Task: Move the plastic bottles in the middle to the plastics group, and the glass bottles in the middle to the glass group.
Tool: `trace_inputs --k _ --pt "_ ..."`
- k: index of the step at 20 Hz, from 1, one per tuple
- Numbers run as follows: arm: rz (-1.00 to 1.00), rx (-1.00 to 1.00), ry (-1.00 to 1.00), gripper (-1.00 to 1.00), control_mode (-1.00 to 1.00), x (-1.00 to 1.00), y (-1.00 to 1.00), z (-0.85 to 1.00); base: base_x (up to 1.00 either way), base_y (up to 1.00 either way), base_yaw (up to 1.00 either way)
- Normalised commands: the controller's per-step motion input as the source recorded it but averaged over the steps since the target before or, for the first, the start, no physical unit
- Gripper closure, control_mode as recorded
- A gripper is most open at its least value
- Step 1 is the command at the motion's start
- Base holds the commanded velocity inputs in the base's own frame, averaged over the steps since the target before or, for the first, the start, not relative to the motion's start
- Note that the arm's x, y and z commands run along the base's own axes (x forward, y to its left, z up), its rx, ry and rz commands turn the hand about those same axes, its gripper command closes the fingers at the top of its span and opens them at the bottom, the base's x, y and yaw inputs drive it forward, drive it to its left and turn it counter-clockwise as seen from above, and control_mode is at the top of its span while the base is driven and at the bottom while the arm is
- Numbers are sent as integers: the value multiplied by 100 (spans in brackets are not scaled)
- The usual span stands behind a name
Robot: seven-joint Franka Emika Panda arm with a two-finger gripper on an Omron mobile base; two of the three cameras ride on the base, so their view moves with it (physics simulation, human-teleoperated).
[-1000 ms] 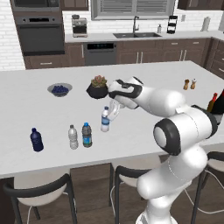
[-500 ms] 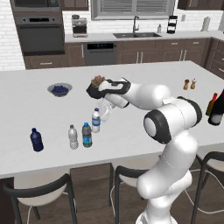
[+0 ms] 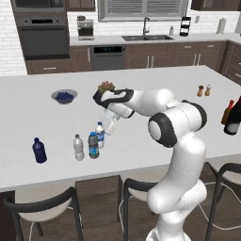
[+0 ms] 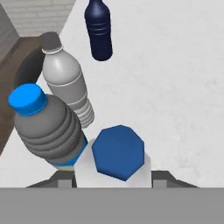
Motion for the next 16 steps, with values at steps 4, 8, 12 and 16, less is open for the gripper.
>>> trace_inputs --k 4,8,12,16 --pt "6 -1 0 100 -100 0 15 -49 0 0 0" --pt "0 -6 -6 100 -100 0 0 -15 0 0 0" --pt "0 -7 -7 100 -100 0 0 0 0 0 0" --pt "0 -2 -8 100 -100 0 0 0 0 0 0"
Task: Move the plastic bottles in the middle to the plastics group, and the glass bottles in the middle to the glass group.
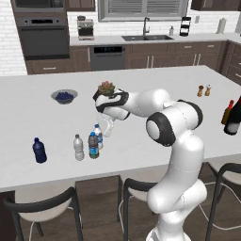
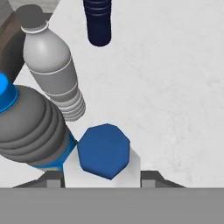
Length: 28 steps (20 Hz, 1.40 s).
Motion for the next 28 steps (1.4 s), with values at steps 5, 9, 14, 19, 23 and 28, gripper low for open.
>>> trace_inputs --k 5,9,14,19,23,28 --pt "0 0 -7 100 -100 0 0 0 0 0 0" --pt "0 0 0 -100 -100 0 0 0 0 0 0" --pt "0 0 0 -100 -100 0 0 0 0 0 0" --pt "0 0 -1 -100 -100 0 -5 0 0 0 0" --pt "0 0 -2 -100 -100 0 -13 0 0 0 0" --pt "0 0 0 -100 -100 0 -16 5 0 0 0"
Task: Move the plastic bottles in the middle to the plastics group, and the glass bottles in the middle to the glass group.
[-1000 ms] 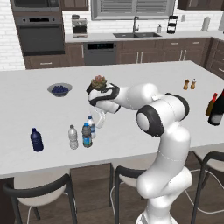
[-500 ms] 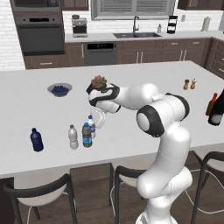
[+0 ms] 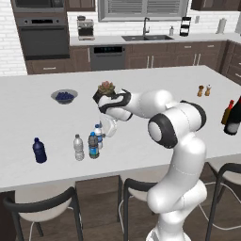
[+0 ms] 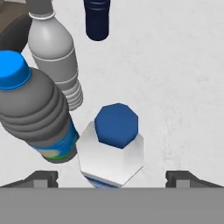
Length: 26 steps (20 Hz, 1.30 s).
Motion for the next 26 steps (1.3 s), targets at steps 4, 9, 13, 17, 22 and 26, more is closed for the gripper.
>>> trace_inputs --k 4,9,13,17,22,26 --pt "0 0 0 -100 -100 0 -24 39 0 0 0" --pt "-6 1 1 -100 -100 -9 -39 55 0 0 0" --pt "-22 0 11 -100 -100 -14 -42 67 0 0 0" --pt "-34 0 21 -100 -100 -24 -46 59 0 0 0" --pt "-40 0 25 -100 -100 -38 -46 54 0 0 0" --pt "-44 -1 24 -100 -100 -46 -47 50 0 0 0"
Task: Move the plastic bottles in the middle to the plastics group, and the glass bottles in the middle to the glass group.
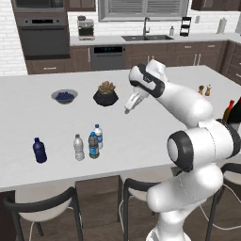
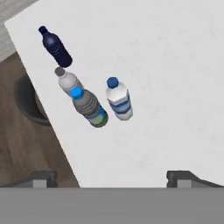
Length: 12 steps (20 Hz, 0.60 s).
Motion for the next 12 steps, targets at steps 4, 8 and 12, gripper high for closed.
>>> trace_inputs --k 4,8,12 --pt "-46 -3 22 -100 -100 -52 -51 39 0 0 0" --pt "-44 -12 13 -100 -100 -53 -51 21 0 0 0" --pt "-44 -18 5 -100 -100 -59 -53 6 0 0 0"
